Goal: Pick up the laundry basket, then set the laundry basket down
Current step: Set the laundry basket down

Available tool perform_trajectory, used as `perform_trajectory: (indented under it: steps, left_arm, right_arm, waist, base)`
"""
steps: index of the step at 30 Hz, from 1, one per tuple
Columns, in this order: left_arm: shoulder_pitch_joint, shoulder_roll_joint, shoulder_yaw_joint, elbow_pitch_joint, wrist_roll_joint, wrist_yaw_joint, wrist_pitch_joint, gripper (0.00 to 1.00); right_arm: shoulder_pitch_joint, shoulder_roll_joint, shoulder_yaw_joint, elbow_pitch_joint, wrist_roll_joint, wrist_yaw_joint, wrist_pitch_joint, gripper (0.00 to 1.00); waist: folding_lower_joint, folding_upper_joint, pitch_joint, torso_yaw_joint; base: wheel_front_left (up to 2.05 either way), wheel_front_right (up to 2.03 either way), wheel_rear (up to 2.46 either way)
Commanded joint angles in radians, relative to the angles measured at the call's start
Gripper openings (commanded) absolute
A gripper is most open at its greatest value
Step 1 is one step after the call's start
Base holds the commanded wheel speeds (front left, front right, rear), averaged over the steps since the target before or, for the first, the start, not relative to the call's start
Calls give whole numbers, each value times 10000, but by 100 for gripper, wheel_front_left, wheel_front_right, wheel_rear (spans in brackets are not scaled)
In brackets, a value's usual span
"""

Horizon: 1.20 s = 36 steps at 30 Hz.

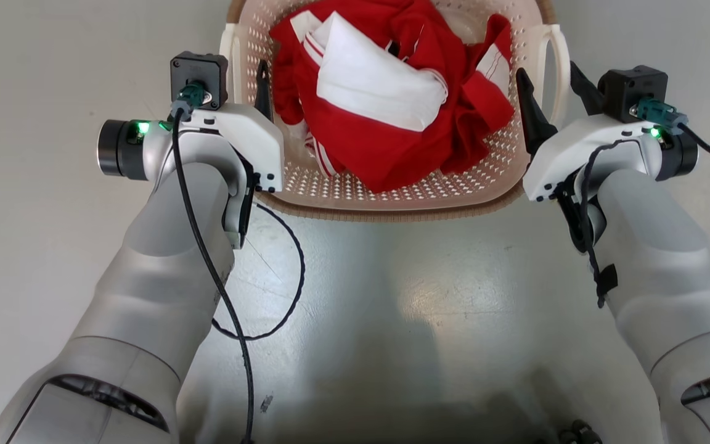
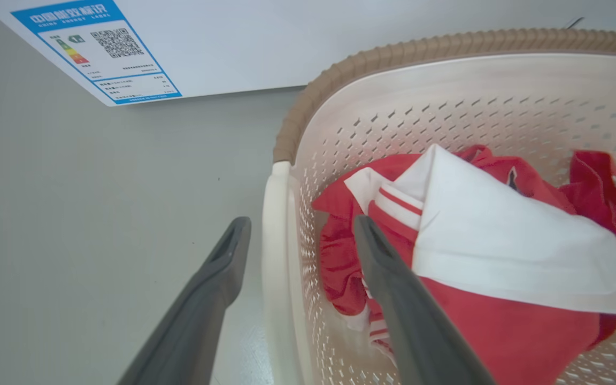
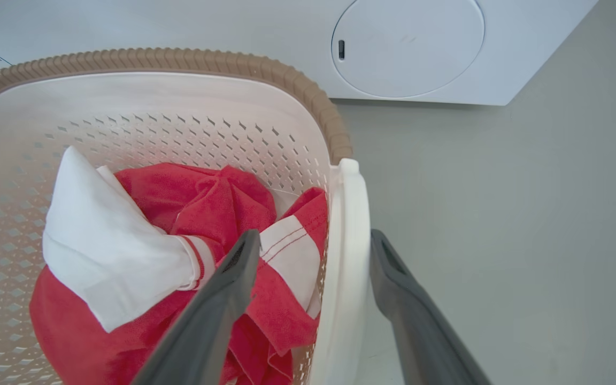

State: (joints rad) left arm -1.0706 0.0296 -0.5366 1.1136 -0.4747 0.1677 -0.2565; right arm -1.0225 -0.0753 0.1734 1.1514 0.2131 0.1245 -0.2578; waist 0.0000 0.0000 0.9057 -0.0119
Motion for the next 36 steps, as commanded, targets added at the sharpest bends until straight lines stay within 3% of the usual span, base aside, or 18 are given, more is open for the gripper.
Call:
perform_trajectory:
  steps: [1, 18, 36]
  left_arm:
    - [345, 206, 216, -93, 108, 99, -53, 100]
    - [2015, 206, 1336, -1102, 313, -107, -53, 100]
    - [4720, 206, 3081, -2947, 960, -779, -53, 100]
  right_arm:
    - [614, 235, 90, -162, -33, 62, -40, 100]
    - [1921, 145, -315, -931, -497, 62, -40, 100]
    - [3926, 204, -681, -2165, -780, 62, -40, 100]
  waist:
    - [0, 0, -169, -2]
    - [0, 0, -2475, 124]
    - [0, 0, -5722, 121]
  base:
    - [0, 0, 0]
    - [0, 0, 0]
    - [0, 0, 0]
